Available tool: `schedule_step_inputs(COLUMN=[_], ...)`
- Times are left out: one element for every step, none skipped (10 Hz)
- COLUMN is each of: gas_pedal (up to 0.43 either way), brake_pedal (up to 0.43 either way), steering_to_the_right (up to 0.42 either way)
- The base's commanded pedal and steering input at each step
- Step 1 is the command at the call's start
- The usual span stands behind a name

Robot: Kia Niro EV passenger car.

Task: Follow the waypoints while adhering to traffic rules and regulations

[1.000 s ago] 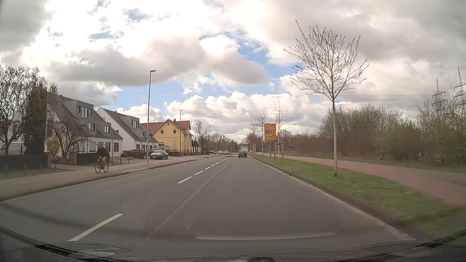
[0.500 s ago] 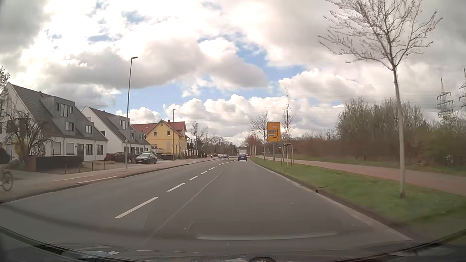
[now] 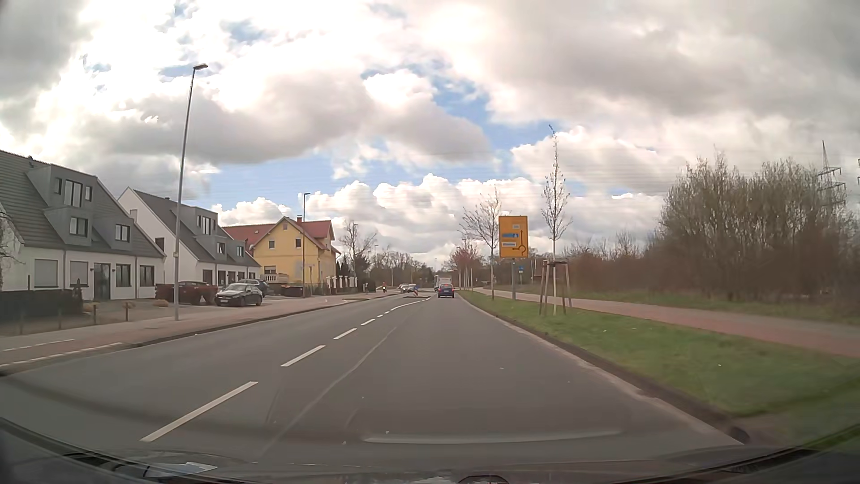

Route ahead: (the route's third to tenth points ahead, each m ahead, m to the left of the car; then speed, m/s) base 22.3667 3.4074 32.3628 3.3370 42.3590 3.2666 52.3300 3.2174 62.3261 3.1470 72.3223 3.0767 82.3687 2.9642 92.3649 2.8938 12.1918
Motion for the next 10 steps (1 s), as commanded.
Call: schedule_step_inputs(gas_pedal=[0.169,0.177,0.177,0.177,0.189,0.189,0.189,0.189,0.177,0.177], brake_pedal=[0.000,0.000,0.000,0.000,0.000,0.000,0.000,0.000,0.000,0.000], steering_to_the_right=[0.003,0.003,0.001,0.000,0.000,0.000,0.000,0.000,0.000,-0.001])
